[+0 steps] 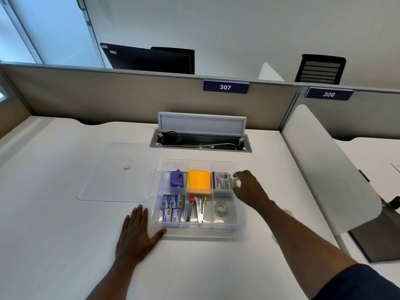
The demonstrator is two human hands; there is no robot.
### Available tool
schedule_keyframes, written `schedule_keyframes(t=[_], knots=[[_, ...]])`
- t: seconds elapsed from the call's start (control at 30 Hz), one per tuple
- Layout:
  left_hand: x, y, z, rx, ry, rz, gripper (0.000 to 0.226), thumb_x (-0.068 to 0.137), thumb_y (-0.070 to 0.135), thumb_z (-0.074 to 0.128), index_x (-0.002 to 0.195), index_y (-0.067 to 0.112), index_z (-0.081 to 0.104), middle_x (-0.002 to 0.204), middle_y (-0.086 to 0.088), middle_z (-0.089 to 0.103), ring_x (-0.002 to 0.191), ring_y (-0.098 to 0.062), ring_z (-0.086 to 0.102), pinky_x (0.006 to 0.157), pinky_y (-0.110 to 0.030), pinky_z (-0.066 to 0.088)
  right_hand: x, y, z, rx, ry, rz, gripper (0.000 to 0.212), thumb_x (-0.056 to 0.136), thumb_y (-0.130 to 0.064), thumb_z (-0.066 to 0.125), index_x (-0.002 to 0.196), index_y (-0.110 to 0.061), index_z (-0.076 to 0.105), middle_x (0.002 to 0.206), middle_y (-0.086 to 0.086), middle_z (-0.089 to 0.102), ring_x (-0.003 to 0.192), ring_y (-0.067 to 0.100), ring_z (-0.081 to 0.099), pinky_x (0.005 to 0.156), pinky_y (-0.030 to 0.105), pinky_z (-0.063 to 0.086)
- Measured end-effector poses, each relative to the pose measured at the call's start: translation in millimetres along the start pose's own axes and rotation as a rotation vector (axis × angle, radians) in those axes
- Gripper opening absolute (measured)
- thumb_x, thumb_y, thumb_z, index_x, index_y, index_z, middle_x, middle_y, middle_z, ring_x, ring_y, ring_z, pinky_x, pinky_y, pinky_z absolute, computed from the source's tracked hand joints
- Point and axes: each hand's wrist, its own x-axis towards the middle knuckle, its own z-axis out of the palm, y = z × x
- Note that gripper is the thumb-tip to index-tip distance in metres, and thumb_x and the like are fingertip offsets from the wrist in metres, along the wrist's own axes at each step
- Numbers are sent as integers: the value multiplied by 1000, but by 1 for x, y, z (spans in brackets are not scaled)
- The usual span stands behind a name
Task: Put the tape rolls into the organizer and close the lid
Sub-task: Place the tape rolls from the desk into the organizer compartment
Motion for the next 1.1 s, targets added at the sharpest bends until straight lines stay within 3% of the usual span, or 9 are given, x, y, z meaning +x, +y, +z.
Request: schedule_keyframes(t=[0.1, 0.27, 0.53, 0.67, 0.73, 0.83, 0.97, 1.1], knots=[[-1, 0, -1, 7, -4, 4, 103, 76, 82, 22, 147, 9, 23, 158, -12, 18, 147, -23, 12, 120, -41, 11, -5, -12, 7, -30, -168, -117, 44, 79, -10, 66, 121, -7, 54, 122, 16, 53, 113, 31, 53, 96, 35, 50], [-1, 0, -2, 21, -14, 8, 103, 75, 83, 17, 148, 10, 20, 159, -11, 15, 148, -23, 9, 120, -40, 8, -16, -22, 16, -75, -304, -84, 35, 78, -8, 64, 113, -8, 58, 125, 15, 52, 119, 31, 50, 104, 38, 46], [-1, -1, -4, -2, -25, 24, 103, 76, 83, 16, 148, 9, 20, 159, -12, 16, 148, -23, 9, 120, -40, 7, -25, -32, 24, -131, -235, -44, 28, 81, -4, 57, 110, -5, 60, 120, 16, 55, 113, 31, 53, 101, 36, 47], [-2, -1, -5, -12, -19, 23, 102, 76, 82, 19, 147, 8, 23, 158, -13, 19, 147, -24, 12, 120, -41, 9, -31, -37, 26, -161, 40, -83, 20, 80, -3, 58, 99, 1, 64, 101, 18, 62, 93, 36, 61, 78, 38, 56], [-1, -1, -5, -11, -20, 23, 102, 77, 81, 18, 147, 8, 23, 158, -13, 19, 147, -24, 12, 120, -41, 10, -31, -37, 21, -165, 196, 8, 22, 80, -3, 59, 101, 2, 64, 99, 19, 61, 88, 37, 61, 70, 40, 57], [-1, -1, -4, -8, -26, 24, 101, 77, 81, 18, 147, 8, 22, 158, -13, 19, 147, -24, 11, 120, -41, 9, -31, -26, 10, -111, 352, 188, 29, 83, -2, 53, 110, 2, 61, 108, 22, 60, 96, 39, 57, 77, 41, 52], [-1, -2, -4, 4, -27, 24, 101, 77, 81, 18, 147, 8, 24, 157, -13, 20, 147, -24, 13, 120, -42, 11, -41, 14, 3, -132, 233, 487, 40, 88, -8, 27, 120, -2, 50, 130, 16, 47, 116, 30, 45, 89, 35, 39], [-1, 0, -4, 9, -23, 21, 100, 77, 81, 19, 146, 9, 24, 157, -13, 21, 147, -24, 14, 120, -42, 12, -56, 47, 0, -127, 188, 702, 38, 80, -13, 46, 118, -5, 45, 121, 22, 45, 110, 37, 48, 89, 43, 44]])
